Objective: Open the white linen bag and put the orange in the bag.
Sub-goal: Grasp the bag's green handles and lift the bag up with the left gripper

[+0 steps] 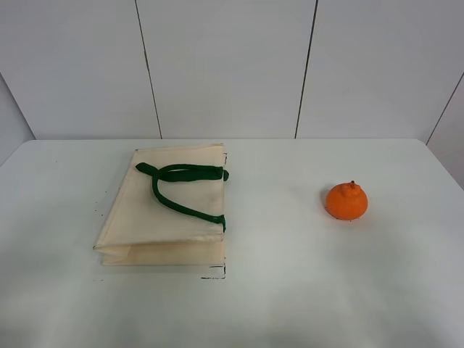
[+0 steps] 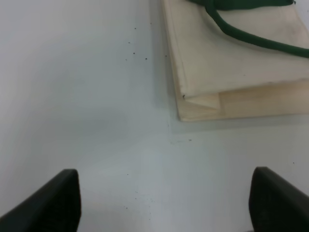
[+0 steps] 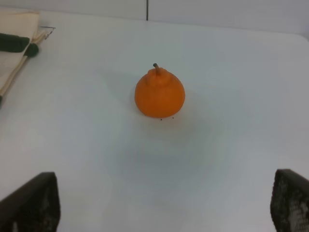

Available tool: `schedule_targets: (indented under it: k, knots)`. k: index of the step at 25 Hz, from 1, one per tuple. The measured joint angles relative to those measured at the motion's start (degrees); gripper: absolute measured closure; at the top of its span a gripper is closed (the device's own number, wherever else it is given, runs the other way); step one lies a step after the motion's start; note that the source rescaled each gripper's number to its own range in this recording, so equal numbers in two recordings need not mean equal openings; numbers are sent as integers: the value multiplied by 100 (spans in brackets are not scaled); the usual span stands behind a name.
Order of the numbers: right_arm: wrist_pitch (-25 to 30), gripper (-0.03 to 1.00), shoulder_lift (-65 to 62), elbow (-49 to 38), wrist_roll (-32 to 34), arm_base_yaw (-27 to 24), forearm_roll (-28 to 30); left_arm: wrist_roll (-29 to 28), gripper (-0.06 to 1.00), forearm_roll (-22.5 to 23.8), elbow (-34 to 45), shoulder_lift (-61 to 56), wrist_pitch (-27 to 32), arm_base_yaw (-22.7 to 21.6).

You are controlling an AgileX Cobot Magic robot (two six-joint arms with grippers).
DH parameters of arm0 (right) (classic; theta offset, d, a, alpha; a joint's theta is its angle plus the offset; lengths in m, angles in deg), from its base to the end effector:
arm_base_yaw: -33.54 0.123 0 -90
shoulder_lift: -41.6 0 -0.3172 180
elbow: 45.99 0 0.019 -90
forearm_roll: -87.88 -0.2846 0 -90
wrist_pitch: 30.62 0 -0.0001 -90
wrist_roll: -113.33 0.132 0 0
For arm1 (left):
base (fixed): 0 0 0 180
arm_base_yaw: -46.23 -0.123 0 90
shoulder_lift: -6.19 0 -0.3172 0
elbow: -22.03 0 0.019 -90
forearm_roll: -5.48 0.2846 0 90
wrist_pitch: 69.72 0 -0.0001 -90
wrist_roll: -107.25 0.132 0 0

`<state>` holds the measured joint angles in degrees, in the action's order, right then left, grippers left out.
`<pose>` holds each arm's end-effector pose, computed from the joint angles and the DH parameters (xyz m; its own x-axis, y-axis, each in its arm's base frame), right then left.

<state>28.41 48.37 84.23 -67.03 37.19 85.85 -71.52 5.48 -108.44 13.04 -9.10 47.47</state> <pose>0.0307 0.0060 0.2761 -0.4317 -0.0156 -0.9019 -0.0858 0.9960 0.0239 0.0291 -0.0006 0.2742 -0.4533 0.0313 -0.8908 0.0314 0.9993 0.0191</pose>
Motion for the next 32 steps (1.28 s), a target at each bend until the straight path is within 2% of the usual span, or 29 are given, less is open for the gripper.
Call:
schedule_targets:
  k: [8, 11, 14, 17, 22, 32]
  knots:
    - [0, -3, 0, 0, 0, 0, 0, 0, 5, 0, -13, 0, -33, 0]
    - [0, -3, 0, 0, 0, 0, 0, 0, 0, -31, -146, 132, -26, 0]
    - [0, -3, 0, 0, 0, 0, 0, 0, -4, -31, -404, 731, -31, 0]
    - [0, -3, 0, 0, 0, 0, 0, 0, -5, -35, -779, 1746, -136, 0]
    - [0, -3, 0, 0, 0, 0, 0, 0, -6, -35, -1635, 4076, -600, 0]
    - [0, -3, 0, 0, 0, 0, 0, -40, -6, -37, -4016, 8705, -1069, 0]
